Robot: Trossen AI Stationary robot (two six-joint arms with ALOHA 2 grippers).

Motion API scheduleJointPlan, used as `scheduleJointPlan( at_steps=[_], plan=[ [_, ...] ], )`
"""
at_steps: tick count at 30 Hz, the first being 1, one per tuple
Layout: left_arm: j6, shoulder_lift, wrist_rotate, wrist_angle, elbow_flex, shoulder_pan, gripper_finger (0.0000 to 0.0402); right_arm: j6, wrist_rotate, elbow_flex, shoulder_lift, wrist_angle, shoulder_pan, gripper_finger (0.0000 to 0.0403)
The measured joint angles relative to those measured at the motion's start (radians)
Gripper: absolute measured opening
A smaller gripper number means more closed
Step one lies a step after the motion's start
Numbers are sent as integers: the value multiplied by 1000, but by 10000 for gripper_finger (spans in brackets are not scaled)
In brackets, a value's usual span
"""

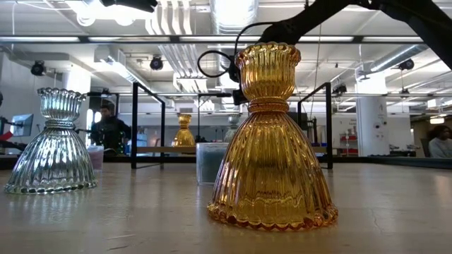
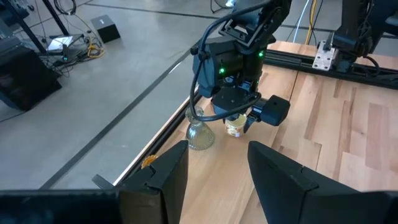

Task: Pick & Place candle stick holders
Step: Put the light yellow candle on the shelf

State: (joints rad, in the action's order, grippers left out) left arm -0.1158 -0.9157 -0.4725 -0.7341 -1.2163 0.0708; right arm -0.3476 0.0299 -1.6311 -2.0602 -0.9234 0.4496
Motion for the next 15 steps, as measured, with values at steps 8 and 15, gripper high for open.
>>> scheduleJointPlan(
  at_steps=[8,15],
  plan=[
    [-1,0,0,0,0,0,172,-7,5,-10,-2,17,0,226],
    [-1,0,0,-8,0,0,172,-16,2,0,-2,18,0,226]
  ],
)
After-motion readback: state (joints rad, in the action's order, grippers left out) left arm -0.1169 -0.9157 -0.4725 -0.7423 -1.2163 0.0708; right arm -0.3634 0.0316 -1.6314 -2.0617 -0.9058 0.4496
